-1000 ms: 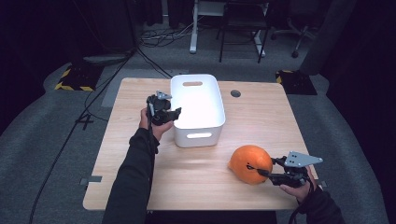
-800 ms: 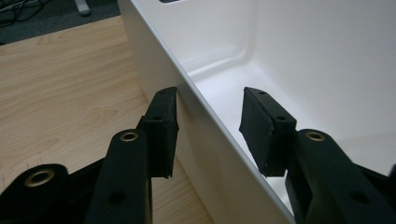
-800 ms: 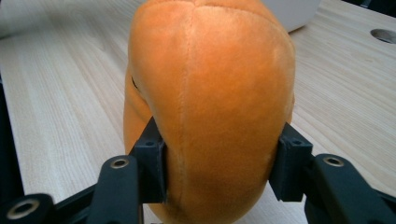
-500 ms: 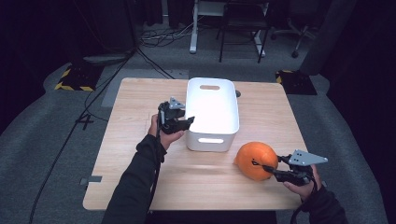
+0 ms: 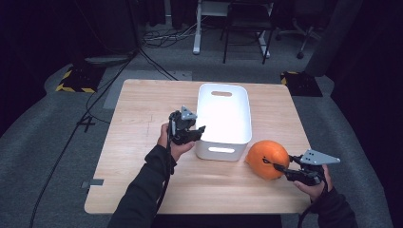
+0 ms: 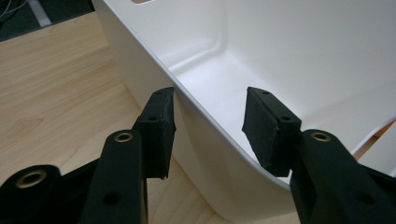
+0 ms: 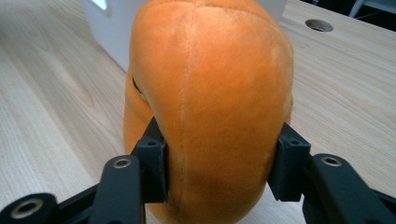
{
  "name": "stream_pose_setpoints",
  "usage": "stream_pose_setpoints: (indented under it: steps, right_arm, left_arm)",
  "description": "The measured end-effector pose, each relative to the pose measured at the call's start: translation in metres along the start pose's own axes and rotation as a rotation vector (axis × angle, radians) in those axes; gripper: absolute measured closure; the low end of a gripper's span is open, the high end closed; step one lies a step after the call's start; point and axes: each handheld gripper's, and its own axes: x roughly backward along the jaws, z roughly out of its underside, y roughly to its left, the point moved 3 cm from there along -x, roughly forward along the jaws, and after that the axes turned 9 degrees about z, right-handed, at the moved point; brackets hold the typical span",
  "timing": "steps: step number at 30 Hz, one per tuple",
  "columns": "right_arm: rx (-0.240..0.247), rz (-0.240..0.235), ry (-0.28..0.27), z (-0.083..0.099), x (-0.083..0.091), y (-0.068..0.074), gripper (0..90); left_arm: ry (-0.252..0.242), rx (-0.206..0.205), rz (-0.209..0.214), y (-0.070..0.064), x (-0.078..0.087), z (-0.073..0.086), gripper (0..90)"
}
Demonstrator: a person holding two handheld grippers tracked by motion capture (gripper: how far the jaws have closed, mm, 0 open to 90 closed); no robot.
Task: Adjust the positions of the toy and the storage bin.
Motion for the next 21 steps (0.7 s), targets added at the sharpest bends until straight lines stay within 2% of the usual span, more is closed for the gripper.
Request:
stream_pose_setpoints:
  steps: [3, 6, 7, 11, 12, 14, 16, 17, 18, 21]
  right_arm:
    - [-0.001, 0.013, 0.004, 0.0, 0.0, -0.003, 49.7]
    - [-0.009, 0.016, 0.002, 0.0, -0.001, -0.005, 49.6]
    - [-0.01, 0.018, 0.003, 0.0, -0.001, -0.005, 49.6]
    - [-0.008, 0.02, 0.003, 0.001, 0.0, -0.007, 49.5]
    - [-0.01, 0.019, 0.002, 0.001, 0.0, -0.007, 49.4]
    - [-0.013, 0.019, 0.002, 0.001, 0.0, -0.007, 49.3]
    - [-0.014, 0.018, 0.002, 0.002, 0.0, -0.007, 49.3]
    - [-0.014, 0.018, 0.002, 0.002, 0.0, -0.007, 49.3]
    - [-0.013, 0.018, 0.002, 0.002, 0.0, -0.007, 49.3]
    - [-0.015, 0.018, 0.001, 0.002, 0.0, -0.008, 49.3]
  left_arm:
    - [-0.005, -0.004, 0.002, -0.013, 0.002, 0.005, 51.9]
    - [-0.017, -0.002, 0.005, -0.018, 0.004, 0.007, 51.0]
    - [-0.007, -0.017, 0.007, -0.021, 0.006, 0.01, 50.9]
    - [-0.011, -0.023, 0.018, -0.027, 0.007, 0.012, 46.7]
    - [-0.011, -0.037, 0.023, -0.028, 0.008, 0.012, 45.5]
    - [-0.029, -0.026, 0.02, -0.029, 0.008, 0.012, 41.7]
    - [-0.068, -0.052, 0.018, -0.029, 0.015, 0.01, 35.8]
    - [-0.068, -0.052, 0.018, -0.029, 0.015, 0.01, 33.8]
    - [-0.095, -0.06, 0.019, -0.029, 0.02, 0.008, 33.8]
    - [-0.134, -0.082, 0.007, -0.028, 0.032, 0.008, 25.5]
